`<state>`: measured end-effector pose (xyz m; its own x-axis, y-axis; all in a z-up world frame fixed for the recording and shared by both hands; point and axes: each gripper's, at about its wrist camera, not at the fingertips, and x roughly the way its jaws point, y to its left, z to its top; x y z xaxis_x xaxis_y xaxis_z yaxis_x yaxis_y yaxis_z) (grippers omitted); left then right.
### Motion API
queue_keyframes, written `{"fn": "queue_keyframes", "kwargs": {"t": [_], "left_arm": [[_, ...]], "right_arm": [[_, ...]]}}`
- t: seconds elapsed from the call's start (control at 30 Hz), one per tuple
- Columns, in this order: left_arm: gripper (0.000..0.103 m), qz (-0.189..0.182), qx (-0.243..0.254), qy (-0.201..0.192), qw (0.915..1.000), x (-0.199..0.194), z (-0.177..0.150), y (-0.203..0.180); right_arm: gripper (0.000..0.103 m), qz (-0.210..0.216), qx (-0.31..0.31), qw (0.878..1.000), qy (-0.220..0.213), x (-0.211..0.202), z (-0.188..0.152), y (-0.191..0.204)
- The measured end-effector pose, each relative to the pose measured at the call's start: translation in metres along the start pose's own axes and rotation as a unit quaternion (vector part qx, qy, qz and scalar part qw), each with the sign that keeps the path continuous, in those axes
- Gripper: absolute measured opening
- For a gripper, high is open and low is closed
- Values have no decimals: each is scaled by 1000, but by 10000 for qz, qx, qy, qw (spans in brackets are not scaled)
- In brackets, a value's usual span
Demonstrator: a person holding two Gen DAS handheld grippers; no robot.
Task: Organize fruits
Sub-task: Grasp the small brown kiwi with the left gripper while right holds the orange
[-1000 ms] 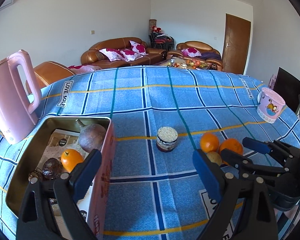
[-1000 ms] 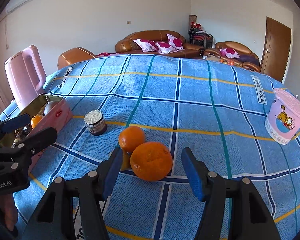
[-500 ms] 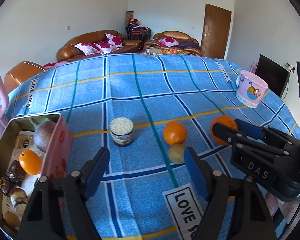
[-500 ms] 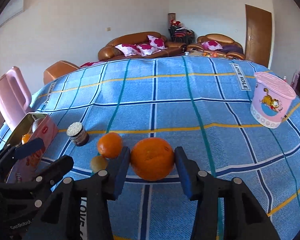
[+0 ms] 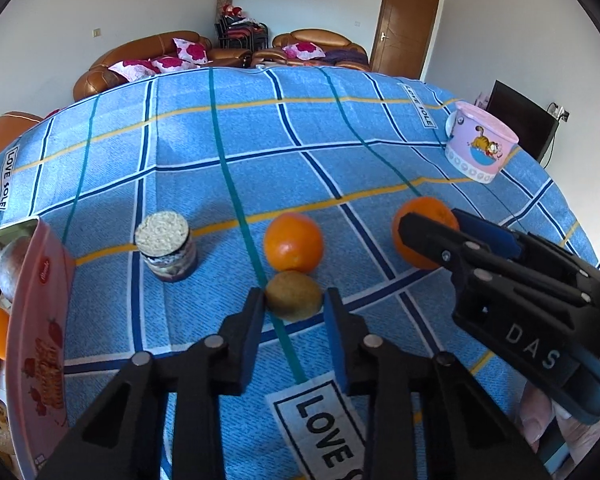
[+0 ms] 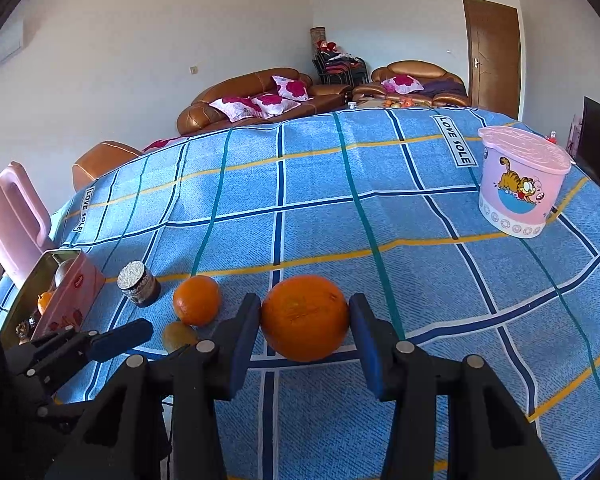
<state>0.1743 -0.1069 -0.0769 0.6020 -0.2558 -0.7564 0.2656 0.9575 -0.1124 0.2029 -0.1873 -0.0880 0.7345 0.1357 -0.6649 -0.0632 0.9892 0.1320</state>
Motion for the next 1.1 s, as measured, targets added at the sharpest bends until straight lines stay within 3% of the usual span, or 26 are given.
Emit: {"fn": "queue_keyframes", "kwargs": {"t": [0.27, 0.7, 1.1], "left_arm": [[32, 163, -345, -521, 9979, -20, -2, 13], [32, 455, -665, -801, 9935, -30, -4, 26], [32, 620, -592, -887, 9924, -33, -5, 22]], "right_arm": [[48, 333, -316, 9989, 71, 3, -1, 13], [48, 529, -655, 9962, -212, -9, -3, 24], [48, 707, -811, 9929, -513, -21, -5, 29]]}}
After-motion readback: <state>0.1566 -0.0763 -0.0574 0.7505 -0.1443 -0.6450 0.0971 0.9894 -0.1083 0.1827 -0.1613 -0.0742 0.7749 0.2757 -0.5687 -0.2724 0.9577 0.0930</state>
